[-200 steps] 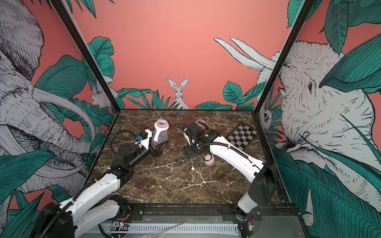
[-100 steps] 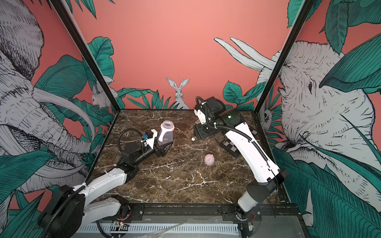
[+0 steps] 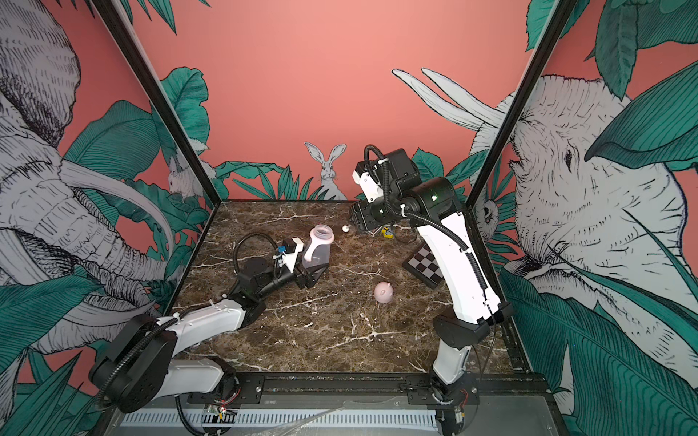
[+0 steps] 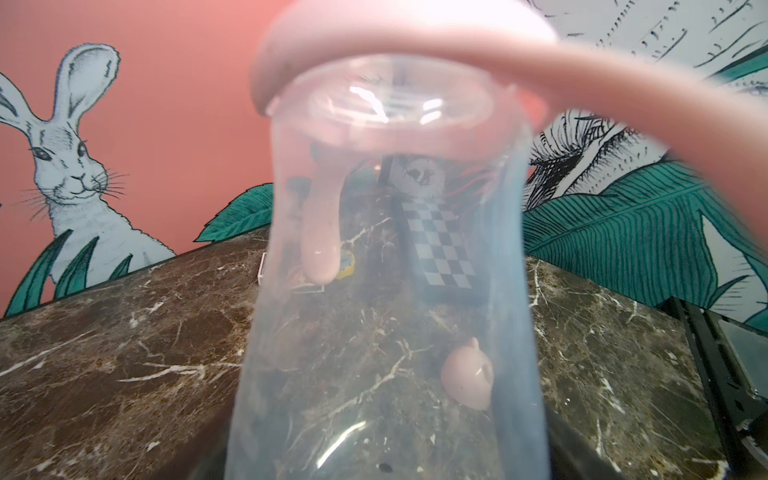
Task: Assemble the baby bottles
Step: Close the nipple on the baby bottle.
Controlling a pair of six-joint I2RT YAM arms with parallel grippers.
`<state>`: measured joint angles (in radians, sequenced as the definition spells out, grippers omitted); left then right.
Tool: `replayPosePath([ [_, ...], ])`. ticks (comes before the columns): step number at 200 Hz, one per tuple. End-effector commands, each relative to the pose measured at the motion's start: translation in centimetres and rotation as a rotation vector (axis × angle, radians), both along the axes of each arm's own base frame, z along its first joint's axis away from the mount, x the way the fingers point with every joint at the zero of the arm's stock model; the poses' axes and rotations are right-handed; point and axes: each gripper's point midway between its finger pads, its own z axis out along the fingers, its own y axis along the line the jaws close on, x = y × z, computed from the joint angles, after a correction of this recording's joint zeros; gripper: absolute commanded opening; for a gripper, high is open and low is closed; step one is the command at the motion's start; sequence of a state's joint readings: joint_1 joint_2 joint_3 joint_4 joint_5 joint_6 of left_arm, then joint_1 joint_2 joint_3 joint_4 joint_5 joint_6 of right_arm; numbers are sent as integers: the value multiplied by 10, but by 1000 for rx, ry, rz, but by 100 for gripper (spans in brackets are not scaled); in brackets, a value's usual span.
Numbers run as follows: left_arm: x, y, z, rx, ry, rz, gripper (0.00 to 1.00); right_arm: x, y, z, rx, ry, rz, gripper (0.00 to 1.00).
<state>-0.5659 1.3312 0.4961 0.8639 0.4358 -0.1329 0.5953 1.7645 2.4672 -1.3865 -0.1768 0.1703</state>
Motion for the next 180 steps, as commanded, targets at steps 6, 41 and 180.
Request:
replayPosePath([
  [6,-1,-13,27,-58,-79,-47,56,-2,4,32,98,-80,10,58],
  [41,0,-24,23,-62,-72,-71,56,-1,7,53,153,-137,11,58],
  [180,-10,-62,25,-67,-88,-140,55,1,6,63,183,-178,17,58],
])
